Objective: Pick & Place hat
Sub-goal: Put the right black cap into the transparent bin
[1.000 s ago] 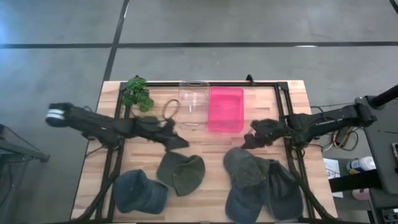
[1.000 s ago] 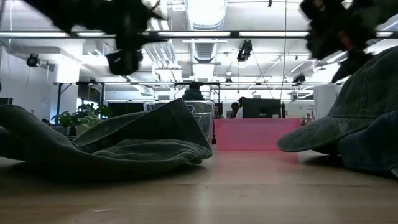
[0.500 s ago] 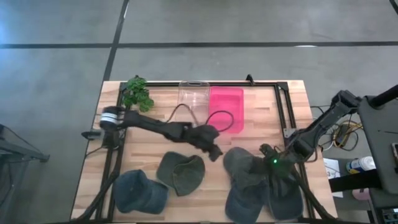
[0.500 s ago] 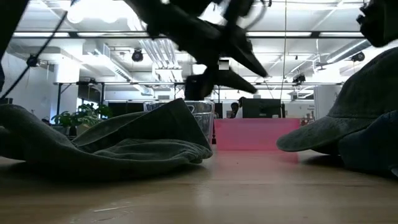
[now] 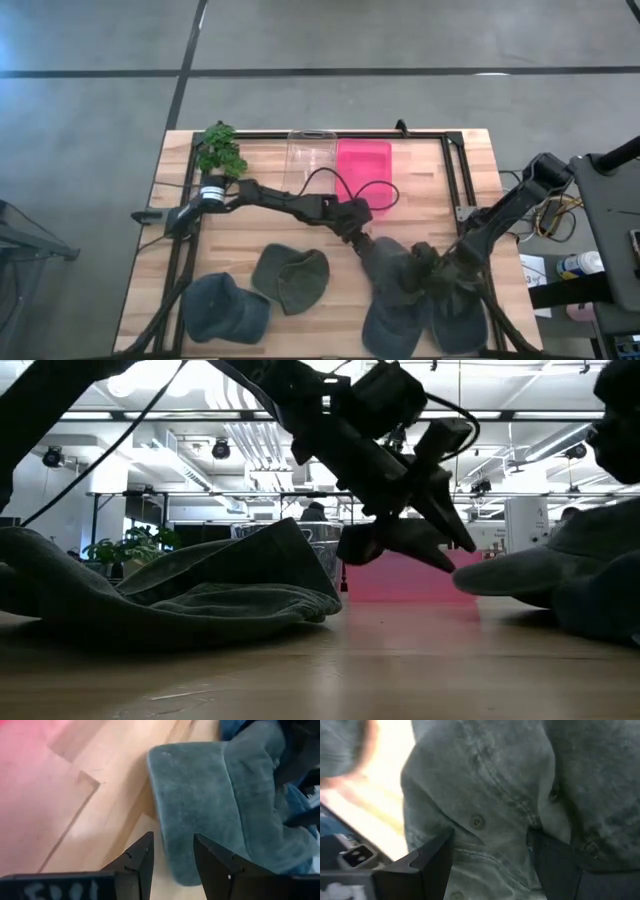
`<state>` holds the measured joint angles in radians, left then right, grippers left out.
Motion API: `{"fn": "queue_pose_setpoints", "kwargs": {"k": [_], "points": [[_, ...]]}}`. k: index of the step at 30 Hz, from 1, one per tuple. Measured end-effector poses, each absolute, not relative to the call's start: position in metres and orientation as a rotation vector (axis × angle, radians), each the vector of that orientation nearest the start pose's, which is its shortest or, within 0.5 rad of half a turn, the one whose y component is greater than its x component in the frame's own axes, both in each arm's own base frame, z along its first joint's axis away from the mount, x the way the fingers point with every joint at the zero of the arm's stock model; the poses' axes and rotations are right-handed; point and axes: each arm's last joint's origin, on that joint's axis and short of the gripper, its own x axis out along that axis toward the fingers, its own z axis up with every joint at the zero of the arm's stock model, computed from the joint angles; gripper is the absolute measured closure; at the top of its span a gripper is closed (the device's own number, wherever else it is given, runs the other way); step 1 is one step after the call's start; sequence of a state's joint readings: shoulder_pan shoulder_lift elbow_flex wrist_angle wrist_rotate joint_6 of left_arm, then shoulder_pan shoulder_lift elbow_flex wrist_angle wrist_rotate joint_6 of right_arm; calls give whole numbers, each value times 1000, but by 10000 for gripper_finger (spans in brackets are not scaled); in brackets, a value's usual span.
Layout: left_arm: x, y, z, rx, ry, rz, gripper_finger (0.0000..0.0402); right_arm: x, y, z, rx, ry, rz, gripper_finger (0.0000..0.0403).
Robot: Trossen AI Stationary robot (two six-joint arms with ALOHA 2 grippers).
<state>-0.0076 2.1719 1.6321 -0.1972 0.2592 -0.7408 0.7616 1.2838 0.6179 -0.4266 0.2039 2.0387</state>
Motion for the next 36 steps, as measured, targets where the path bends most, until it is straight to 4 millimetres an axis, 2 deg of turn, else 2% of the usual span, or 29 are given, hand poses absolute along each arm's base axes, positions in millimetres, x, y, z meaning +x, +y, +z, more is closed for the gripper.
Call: {"fn": "queue_pose_setpoints", "kwargs": {"k": [4, 8, 12, 16, 23, 27, 32, 36], "points": [[481, -3, 181, -801, 788, 31, 270, 160, 146, 157, 1310, 1050, -654, 158], [484, 2, 178, -809, 755, 10, 270, 158, 144, 149, 1347, 1048, -617, 158], [491, 1, 179, -806, 686, -48, 270, 157, 143, 146, 1363, 1043, -606, 158], [496, -1, 161, -841, 714, -91, 270, 157, 141, 145, 1362, 1044, -612, 158], [500, -5, 158, -873, 716, -98, 270, 159, 138, 144, 1347, 1032, -616, 158], [504, -9, 169, -880, 693, -187, 270, 162, 134, 144, 1326, 1004, -622, 158], [507, -26, 180, -827, 669, -264, 271, 166, 130, 145, 1301, 990, -611, 158], [511, -37, 196, -757, 635, -317, 301, 168, 133, 151, 1289, 992, -576, 158]]}}
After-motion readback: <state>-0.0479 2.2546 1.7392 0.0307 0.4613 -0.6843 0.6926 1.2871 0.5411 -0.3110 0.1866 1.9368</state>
